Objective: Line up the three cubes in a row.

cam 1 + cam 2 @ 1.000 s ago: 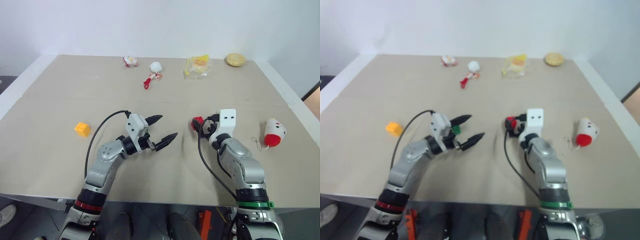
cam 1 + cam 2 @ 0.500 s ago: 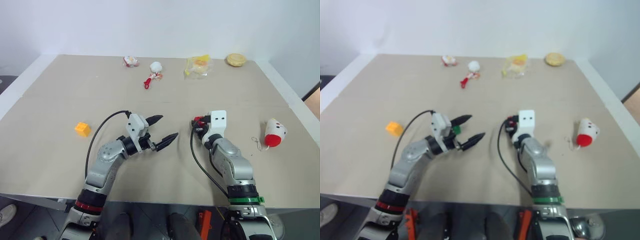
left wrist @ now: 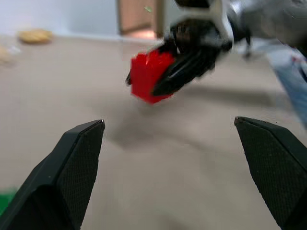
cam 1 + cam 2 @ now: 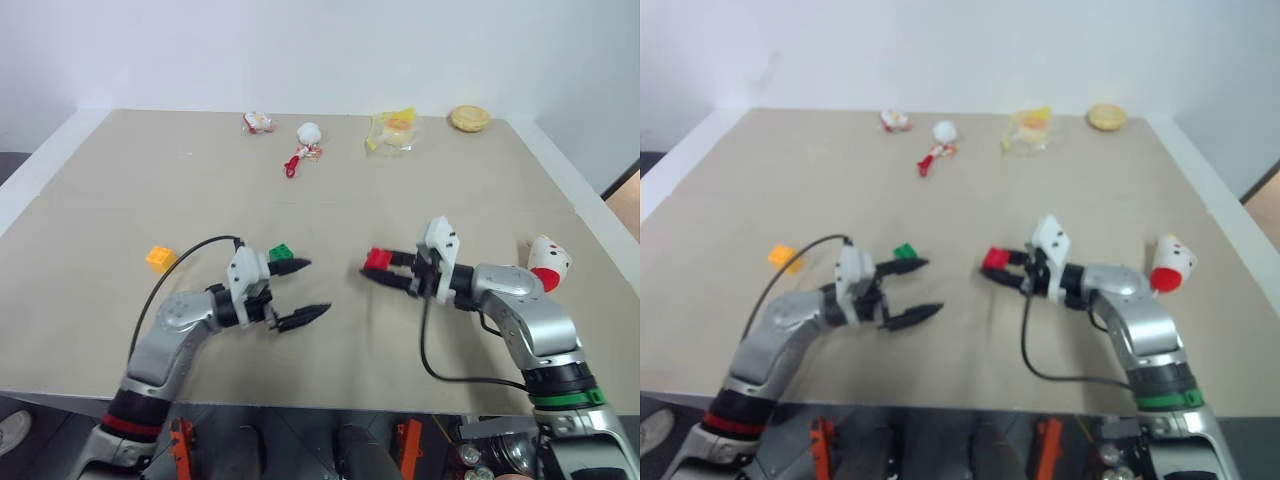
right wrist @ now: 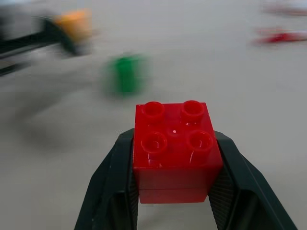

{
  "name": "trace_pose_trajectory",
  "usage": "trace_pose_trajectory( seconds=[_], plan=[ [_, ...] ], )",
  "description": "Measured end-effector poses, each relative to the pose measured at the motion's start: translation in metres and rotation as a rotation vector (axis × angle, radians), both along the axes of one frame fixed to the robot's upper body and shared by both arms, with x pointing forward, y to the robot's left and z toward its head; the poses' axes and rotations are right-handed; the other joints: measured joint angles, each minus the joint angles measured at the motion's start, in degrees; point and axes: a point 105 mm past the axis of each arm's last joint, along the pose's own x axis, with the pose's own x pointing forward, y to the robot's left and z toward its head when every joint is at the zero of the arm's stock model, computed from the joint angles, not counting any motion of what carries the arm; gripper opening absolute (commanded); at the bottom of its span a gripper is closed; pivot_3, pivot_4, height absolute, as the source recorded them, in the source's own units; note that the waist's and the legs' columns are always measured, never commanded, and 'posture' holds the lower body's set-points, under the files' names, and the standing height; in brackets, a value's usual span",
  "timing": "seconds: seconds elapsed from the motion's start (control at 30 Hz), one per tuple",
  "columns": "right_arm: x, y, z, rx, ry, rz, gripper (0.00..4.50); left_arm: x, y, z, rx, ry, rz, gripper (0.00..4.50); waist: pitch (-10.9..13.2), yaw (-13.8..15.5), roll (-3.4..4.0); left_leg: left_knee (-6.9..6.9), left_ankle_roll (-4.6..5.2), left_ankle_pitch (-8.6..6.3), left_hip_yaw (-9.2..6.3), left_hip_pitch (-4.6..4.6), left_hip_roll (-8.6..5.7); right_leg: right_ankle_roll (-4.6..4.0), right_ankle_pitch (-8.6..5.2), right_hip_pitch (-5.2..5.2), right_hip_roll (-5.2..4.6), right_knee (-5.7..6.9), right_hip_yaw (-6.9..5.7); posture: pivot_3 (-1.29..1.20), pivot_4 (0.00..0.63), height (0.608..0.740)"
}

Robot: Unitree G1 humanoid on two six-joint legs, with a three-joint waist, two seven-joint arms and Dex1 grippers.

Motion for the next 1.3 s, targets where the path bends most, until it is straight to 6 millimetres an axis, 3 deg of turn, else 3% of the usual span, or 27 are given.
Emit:
trace_pose_trajectory(
  seconds=[0.23, 0.6, 0.67, 0.83, 0.87, 0.97, 1.1, 1.17, 1.3],
  plan=[
    [-0.023, 0.010, -0.024, -0.091, 0.045, 0.230, 1.28, -0.027, 0.014, -0.010, 0.091, 0.012, -0.128, 4.50, 0.0, 0.0, -0.07, 0.06, -0.01, 0.00, 0.03, -0.01, 0.01, -0.02, 0.02, -0.03, -0.07, 0.00, -0.04, 0.00, 0.150, 0.738],
    [-0.023, 0.001, -0.048, -0.158, 0.044, 0.255, 1.28, -0.029, 0.016, -0.011, 0.098, -0.006, -0.130, 4.50, 0.1, 0.1, -0.09, 0.06, -0.01, 0.00, 0.05, -0.01, 0.00, -0.02, 0.02, -0.04, -0.10, 0.00, -0.08, 0.00, 0.150, 0.738],
    [-0.023, 0.000, -0.048, -0.160, 0.037, 0.259, 2.31, -0.028, 0.016, -0.010, 0.096, -0.007, -0.123, 4.50, 0.1, 0.1, -0.10, 0.06, -0.01, 0.00, 0.05, -0.01, 0.00, -0.02, 0.02, -0.03, -0.10, 0.00, -0.08, 0.00, 0.150, 0.738],
    [-0.024, -0.002, -0.054, -0.172, 0.061, 0.260, 4.11, -0.024, 0.014, -0.009, 0.071, -0.007, -0.084, 4.50, 0.1, 0.1, -0.10, 0.08, -0.01, 0.00, 0.04, -0.01, 0.00, -0.02, 0.03, -0.03, -0.10, 0.01, -0.08, 0.00, 0.150, 0.738],
    [-0.024, -0.001, -0.053, -0.167, 0.065, 0.260, 4.26, -0.022, 0.013, -0.008, 0.064, -0.002, -0.071, 4.50, 0.1, 0.1, -0.10, 0.08, -0.01, 0.00, 0.04, -0.01, 0.00, -0.02, 0.03, -0.02, -0.10, 0.01, -0.08, 0.00, 0.150, 0.738],
    [-0.027, 0.005, -0.039, -0.119, 0.066, 0.271, 4.46, -0.011, 0.016, -0.001, 0.019, -0.015, 0.028, 4.50, 0.1, 0.2, -0.09, 0.08, -0.01, 0.00, 0.01, -0.02, 0.00, -0.01, 0.03, -0.04, -0.09, 0.04, -0.09, 0.00, 0.150, 0.738],
    [-0.025, 0.017, 0.009, 0.004, 0.010, 0.254, 4.46, 0.022, 0.025, 0.017, -0.068, -0.049, 0.274, 4.50, 0.1, 0.2, -0.10, 0.17, -0.01, 0.01, -0.03, -0.01, 0.00, 0.04, 0.08, 0.02, -0.08, 0.06, -0.11, 0.00, 0.150, 0.738],
    [-0.024, 0.022, 0.032, 0.048, -0.020, 0.239, 4.46, 0.036, 0.030, 0.014, -0.082, -0.014, 0.382, 4.50, 0.1, 0.2, -0.12, 0.19, -0.01, 0.01, -0.03, -0.01, -0.01, 0.05, 0.09, 0.04, -0.08, 0.05, -0.12, 0.00, 0.150, 0.738],
    [-0.017, 0.029, 0.047, 0.090, -0.035, 0.171, 4.46, 0.055, 0.034, 0.002, -0.089, 0.057, 0.515, 4.50, 0.1, 0.2, -0.17, 0.19, -0.02, 0.01, -0.04, -0.05, -0.02, 0.05, 0.10, 0.00, -0.07, 0.05, -0.13, 0.00, 0.150, 0.738]
  ],
)
